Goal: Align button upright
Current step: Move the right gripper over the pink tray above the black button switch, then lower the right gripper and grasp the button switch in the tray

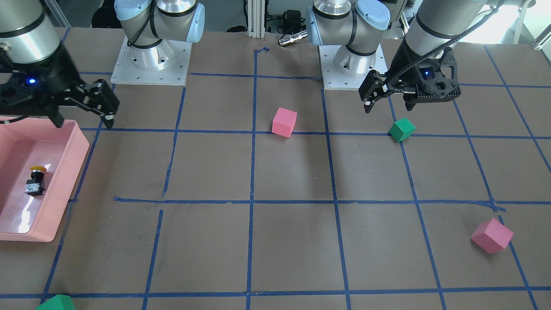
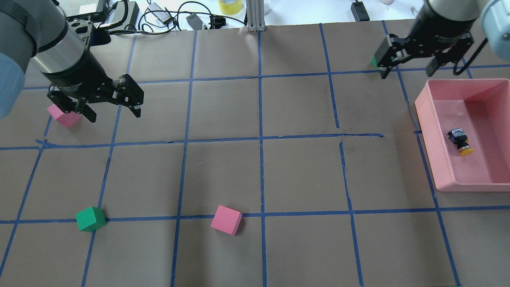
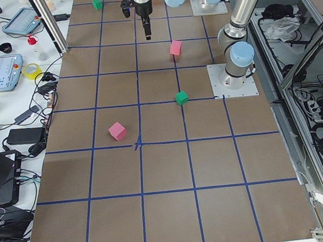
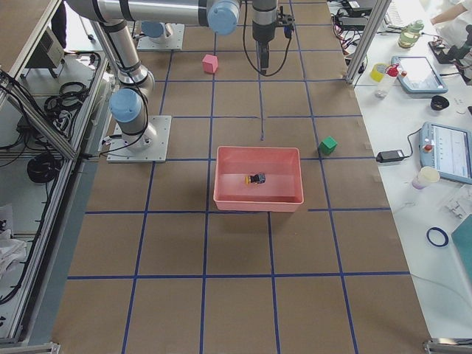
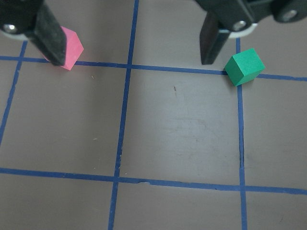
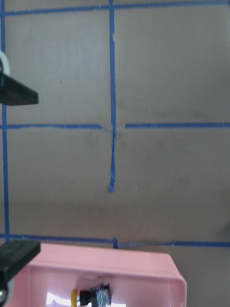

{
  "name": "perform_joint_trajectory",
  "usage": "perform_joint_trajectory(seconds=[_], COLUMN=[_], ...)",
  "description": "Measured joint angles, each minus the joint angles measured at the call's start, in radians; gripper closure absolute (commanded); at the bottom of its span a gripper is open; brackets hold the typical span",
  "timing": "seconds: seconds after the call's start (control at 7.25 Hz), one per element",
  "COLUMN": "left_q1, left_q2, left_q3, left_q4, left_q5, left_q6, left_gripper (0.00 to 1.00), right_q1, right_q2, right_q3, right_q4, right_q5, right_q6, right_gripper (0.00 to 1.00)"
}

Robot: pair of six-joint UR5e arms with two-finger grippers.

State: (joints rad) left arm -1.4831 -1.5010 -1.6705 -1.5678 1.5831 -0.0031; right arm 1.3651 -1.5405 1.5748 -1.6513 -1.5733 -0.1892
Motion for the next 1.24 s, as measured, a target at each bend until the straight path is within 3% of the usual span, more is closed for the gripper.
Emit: perform_joint_trajectory(seconds=[0.28, 0.41, 0.97, 1.24], left_q1=[0.0, 0.0, 0.0, 0.0], left_q2=[0.001, 0.001, 0.001, 0.002], left_q3=[0.0, 0.0, 0.0, -0.001], left_q4=[0.0, 0.0, 0.0, -0.001], left_q5=[0.0, 0.0, 0.0, 0.0], left_q6=[0.0, 0.0, 0.0, 0.0], left_gripper=[0.0, 0.0, 0.0, 0.0], right_q1=[-0.222, -0.289, -0.389, -0.407], right_q2=[0.105, 0.157, 0.268, 0.291], right_q3=[0.007, 0.016, 0.216, 0.283], right_q4=[-0.043, -0.127, -0.514, -0.587], right_q5=[-0.003, -0.004, -0.007, -0.004], right_q6=[-0.179, -0.236, -0.285, -0.279], right_gripper=[0.0, 0.0, 0.0, 0.0])
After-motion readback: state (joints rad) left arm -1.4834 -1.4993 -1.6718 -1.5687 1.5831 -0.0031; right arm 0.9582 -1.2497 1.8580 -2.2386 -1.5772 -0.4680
